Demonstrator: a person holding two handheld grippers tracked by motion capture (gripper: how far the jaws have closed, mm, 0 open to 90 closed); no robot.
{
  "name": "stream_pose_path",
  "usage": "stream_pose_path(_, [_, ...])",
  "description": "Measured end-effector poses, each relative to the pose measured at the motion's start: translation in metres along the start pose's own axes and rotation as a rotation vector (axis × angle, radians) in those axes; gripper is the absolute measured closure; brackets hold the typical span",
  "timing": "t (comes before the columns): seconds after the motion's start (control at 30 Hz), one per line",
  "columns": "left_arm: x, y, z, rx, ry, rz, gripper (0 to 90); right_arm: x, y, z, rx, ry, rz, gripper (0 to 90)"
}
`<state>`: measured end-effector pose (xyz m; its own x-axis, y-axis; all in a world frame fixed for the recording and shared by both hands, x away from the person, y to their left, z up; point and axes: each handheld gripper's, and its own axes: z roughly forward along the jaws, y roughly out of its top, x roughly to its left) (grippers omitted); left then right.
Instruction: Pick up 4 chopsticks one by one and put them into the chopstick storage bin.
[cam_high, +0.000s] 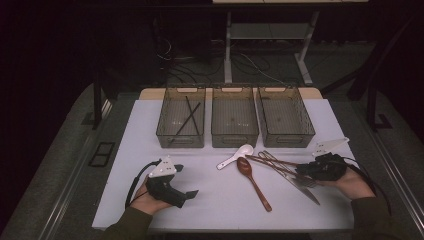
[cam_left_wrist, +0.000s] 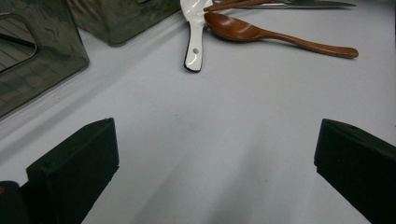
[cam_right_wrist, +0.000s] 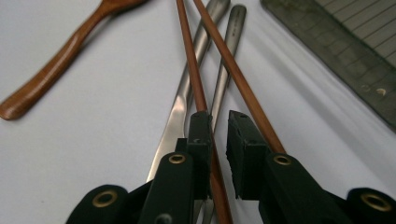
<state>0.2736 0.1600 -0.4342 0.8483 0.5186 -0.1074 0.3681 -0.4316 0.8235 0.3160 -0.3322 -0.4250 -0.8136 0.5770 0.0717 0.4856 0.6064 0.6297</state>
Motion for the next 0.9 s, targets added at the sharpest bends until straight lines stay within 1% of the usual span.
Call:
stream_pose_path(0.13, [0.0,0.0,0.001,0.007,-0.004,0.006,0.0,-0.001,-0.002,0.006,0.024,0.006,-0.003,78.2])
stream_pose_path(0.2, [0.0,0.0,0.001,0.007,-0.004,0.007,0.0,-0.001,-0.002,0.008,0.033,0.014,-0.014,77.5])
stream_pose_path(0.37, [0.0,0.0,0.001,0.009,-0.006,0.006,0.0,-0.002,-0.004,0.013,0.056,0.016,-0.018,78.1])
stream_pose_path(0.5, [-0.001,0.0,0.002,0.011,-0.007,0.004,0.0,-0.003,-0.006,0.013,0.052,0.033,-0.012,80.2])
stream_pose_path(0.57, [-0.001,0.0,0.002,0.012,-0.008,0.004,0.0,-0.003,-0.006,0.012,0.053,0.039,-0.02,81.6])
stream_pose_path(0.63, [-0.001,0.0,0.002,0.01,-0.008,0.005,0.0,-0.003,-0.006,0.012,0.052,0.036,-0.036,82.1])
stream_pose_path(0.77, [-0.001,0.0,0.002,0.011,-0.009,0.005,0.0,-0.003,-0.006,0.011,0.047,0.033,-0.052,83.4])
stream_pose_path(0.9, [-0.001,0.0,0.002,0.012,-0.01,0.005,0.0,-0.004,-0.007,0.009,0.035,0.037,-0.058,83.7])
